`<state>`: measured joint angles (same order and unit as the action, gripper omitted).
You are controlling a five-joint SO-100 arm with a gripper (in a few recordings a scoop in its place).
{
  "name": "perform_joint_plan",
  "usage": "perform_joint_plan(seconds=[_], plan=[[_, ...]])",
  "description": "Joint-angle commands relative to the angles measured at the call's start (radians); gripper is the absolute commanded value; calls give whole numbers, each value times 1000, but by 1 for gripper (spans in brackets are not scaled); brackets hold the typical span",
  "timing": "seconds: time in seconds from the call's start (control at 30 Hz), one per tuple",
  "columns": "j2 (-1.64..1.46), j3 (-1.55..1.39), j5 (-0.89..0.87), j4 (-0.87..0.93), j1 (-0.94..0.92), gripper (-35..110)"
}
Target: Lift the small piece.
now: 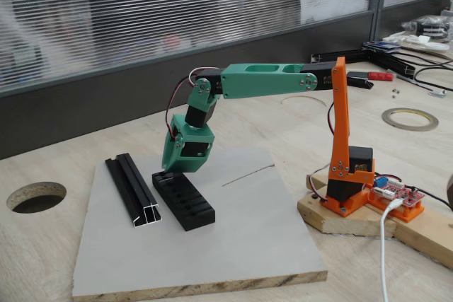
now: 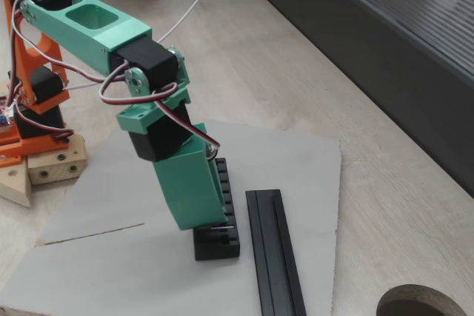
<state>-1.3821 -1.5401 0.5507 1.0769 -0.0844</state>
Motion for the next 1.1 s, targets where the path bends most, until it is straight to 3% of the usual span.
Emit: perform_joint_plan(seconds=[0.0,1.07], plan=[[-23,-6,3,18,6,4],[-247,3,0,20,-9,4]])
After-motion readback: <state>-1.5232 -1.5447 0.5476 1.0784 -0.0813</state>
